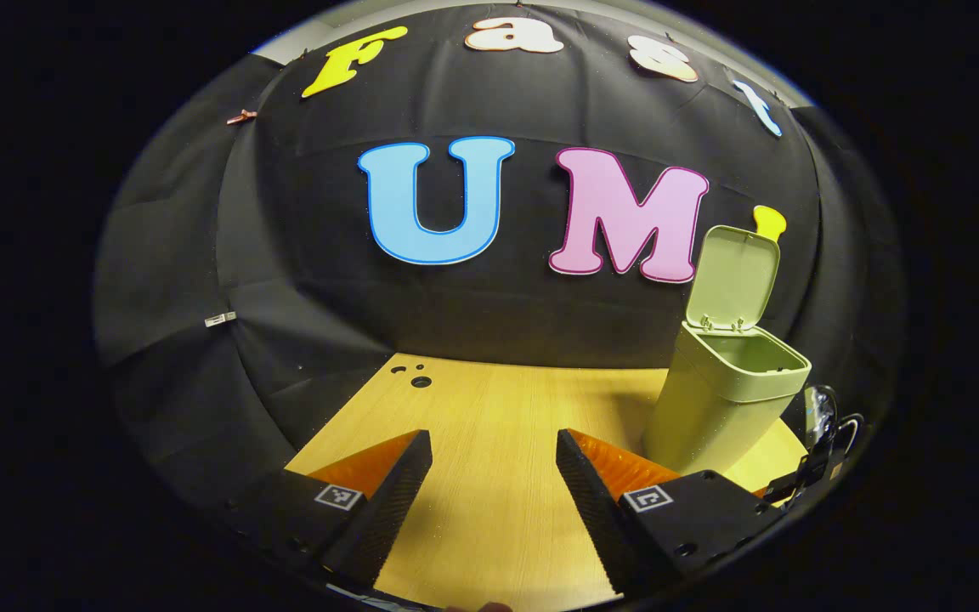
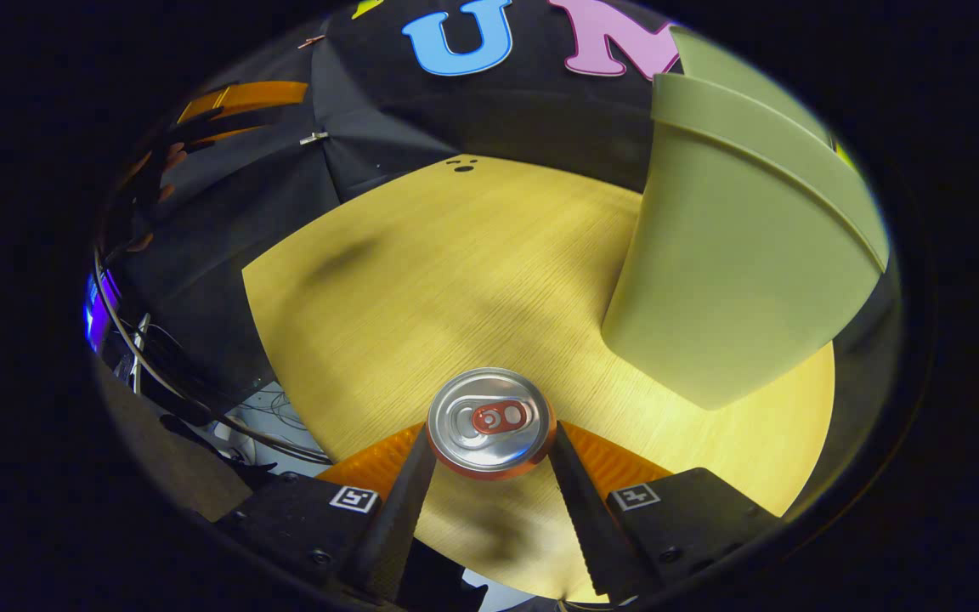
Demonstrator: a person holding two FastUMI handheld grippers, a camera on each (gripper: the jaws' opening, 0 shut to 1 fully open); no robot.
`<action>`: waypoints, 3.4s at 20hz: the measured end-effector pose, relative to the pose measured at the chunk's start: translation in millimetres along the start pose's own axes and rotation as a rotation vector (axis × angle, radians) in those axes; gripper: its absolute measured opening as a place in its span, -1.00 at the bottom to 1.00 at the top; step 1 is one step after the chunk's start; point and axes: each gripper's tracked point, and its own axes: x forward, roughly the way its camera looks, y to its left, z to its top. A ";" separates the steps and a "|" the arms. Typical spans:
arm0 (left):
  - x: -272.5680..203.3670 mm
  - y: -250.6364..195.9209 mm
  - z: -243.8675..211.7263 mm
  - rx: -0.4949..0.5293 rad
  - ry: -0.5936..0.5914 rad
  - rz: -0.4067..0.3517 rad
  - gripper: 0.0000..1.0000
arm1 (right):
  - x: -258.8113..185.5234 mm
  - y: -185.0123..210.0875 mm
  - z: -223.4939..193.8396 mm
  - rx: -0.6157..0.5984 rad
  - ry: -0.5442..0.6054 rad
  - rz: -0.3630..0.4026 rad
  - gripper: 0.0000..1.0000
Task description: Press the lid of the desktop garbage bin to open it, pick up the crumpled paper on the desktop and throw it into the bin, then pick up the pop can on the desktop and drop it into the bin, and finally close the garbage bin lid.
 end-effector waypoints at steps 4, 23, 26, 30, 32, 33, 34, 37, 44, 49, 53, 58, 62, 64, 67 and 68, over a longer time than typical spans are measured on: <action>5.0 -7.8 0.4 -0.001 0.004 -0.017 0.91 | -34.0 -7.0 41.1 0.014 -0.092 -0.003 0.67; 30.1 -30.1 12.0 0.009 -0.004 -0.055 0.91 | -139.6 -80.3 247.3 0.151 -0.580 -0.064 0.66; 34.0 -32.6 12.3 0.009 -0.001 -0.056 0.92 | -147.1 -106.2 259.0 0.172 -0.615 -0.107 0.65; 40.8 -32.0 13.8 0.015 0.002 -0.050 0.91 | -147.5 -137.9 269.0 0.226 -0.628 -0.135 0.65; 45.6 -31.6 15.6 0.015 0.001 -0.046 0.91 | -141.9 -151.0 267.8 0.243 -0.614 -0.147 0.65; 48.3 -32.2 15.1 0.013 0.002 -0.048 0.92 | -138.7 -156.1 265.7 0.249 -0.602 -0.152 0.65; 50.8 -33.2 14.8 0.011 0.003 -0.049 0.91 | -133.6 -162.0 263.5 0.250 -0.587 -0.161 0.65; 58.5 -34.5 12.7 0.004 0.006 -0.049 0.91 | -118.8 -176.5 252.6 0.215 -0.531 -0.196 0.66; 74.6 -39.5 6.4 0.001 0.039 -0.045 0.92 | -84.7 -187.6 236.2 0.199 -0.417 -0.198 0.56; 75.9 -40.1 0.8 0.004 0.055 -0.045 0.91 | -72.2 -183.6 226.3 0.256 -0.364 -0.155 0.68; 72.0 -39.7 1.6 0.007 0.049 -0.044 0.91 | -71.3 -185.0 220.9 0.265 -0.352 -0.156 0.70; 62.0 -39.7 2.9 0.006 0.044 -0.047 0.91 | -76.2 -179.4 215.5 0.257 -0.345 -0.154 0.68; 50.7 -41.6 3.7 0.015 0.036 -0.051 0.91 | -87.7 -174.5 214.5 0.240 -0.358 -0.165 0.81; 44.6 -41.7 4.2 0.020 0.032 -0.051 0.91 | -93.5 -165.8 216.0 0.254 -0.362 -0.130 0.82; 36.9 -40.3 5.6 0.020 0.023 -0.048 0.92 | -105.9 -161.0 221.0 0.259 -0.375 -0.111 0.83; 34.4 -40.3 6.8 0.016 0.020 -0.048 0.91 | -111.7 -162.3 224.3 0.245 -0.390 -0.124 0.82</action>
